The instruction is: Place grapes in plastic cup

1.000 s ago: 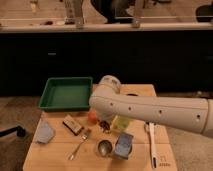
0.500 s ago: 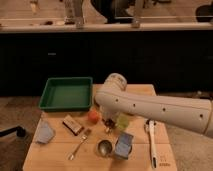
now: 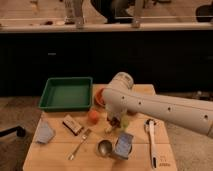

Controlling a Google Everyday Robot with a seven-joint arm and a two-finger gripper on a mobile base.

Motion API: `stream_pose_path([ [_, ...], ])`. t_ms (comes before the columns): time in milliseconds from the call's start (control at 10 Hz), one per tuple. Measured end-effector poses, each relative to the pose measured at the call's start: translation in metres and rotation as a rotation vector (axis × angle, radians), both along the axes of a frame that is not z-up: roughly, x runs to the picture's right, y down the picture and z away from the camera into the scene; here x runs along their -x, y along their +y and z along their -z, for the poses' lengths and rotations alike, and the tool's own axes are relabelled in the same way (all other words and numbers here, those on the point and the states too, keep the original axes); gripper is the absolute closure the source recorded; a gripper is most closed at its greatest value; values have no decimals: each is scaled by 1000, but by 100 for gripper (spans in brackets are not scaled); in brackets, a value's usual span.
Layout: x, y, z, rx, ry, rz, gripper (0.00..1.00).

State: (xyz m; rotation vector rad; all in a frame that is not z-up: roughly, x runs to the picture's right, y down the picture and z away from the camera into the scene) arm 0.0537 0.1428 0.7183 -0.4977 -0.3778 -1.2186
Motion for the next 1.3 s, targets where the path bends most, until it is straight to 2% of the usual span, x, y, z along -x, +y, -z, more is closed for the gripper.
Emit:
stream_pose_path([
  [800,-39,0,-9,23,33,19,100],
  [1100,-53,3,-9,36,60,45,100],
  [1300,-55,5,-9,49,86,98,100],
])
